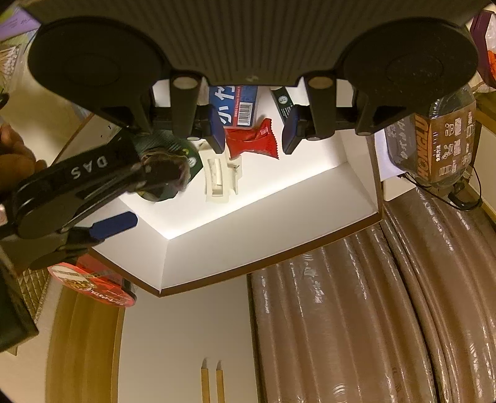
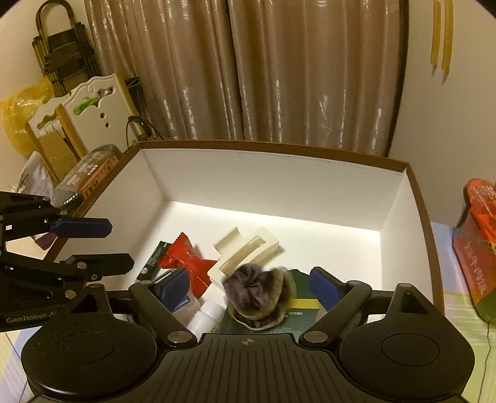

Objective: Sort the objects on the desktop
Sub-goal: 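Carry the green tube and scrunchie with both grippers over the brown box, then open the left gripper to drop the green tube while the right gripper releases the scrunchie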

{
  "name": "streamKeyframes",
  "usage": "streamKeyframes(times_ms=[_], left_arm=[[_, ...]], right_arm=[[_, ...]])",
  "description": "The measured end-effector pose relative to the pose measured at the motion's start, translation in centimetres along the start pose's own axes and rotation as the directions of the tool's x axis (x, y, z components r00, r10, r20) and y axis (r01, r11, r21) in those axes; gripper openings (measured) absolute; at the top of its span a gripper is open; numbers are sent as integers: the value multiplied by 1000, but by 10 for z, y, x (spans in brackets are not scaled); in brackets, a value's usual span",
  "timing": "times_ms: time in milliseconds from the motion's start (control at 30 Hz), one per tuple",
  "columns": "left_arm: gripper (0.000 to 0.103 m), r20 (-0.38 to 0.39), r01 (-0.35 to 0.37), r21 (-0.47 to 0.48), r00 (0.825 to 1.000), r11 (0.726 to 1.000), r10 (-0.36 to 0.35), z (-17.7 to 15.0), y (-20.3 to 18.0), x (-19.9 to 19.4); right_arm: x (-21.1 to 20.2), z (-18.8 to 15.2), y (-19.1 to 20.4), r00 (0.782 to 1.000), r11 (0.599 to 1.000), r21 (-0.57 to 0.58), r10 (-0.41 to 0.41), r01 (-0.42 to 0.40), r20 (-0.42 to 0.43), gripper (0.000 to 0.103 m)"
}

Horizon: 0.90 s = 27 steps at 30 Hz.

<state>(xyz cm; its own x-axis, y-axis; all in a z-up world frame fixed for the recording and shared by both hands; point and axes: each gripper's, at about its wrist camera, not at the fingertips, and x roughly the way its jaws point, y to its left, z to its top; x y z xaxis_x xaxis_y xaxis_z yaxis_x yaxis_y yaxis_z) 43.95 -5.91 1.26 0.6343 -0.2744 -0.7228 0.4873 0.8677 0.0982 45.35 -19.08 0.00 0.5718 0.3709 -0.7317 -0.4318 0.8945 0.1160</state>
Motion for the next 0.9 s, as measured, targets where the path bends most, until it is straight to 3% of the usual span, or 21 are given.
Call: streamKeyframes(times_ms=[467,900], left_arm=[[35,12,-3,-11,1000,1000,3,-2,1,-17],[35,40,1,-34,999,999,1,-11,-8,-60]], right_arm=[[-29,-2,4,1000,1000,-12,-17,17,26,87],[-90,-5,27,996,998,-50,-32,36,87,87]])
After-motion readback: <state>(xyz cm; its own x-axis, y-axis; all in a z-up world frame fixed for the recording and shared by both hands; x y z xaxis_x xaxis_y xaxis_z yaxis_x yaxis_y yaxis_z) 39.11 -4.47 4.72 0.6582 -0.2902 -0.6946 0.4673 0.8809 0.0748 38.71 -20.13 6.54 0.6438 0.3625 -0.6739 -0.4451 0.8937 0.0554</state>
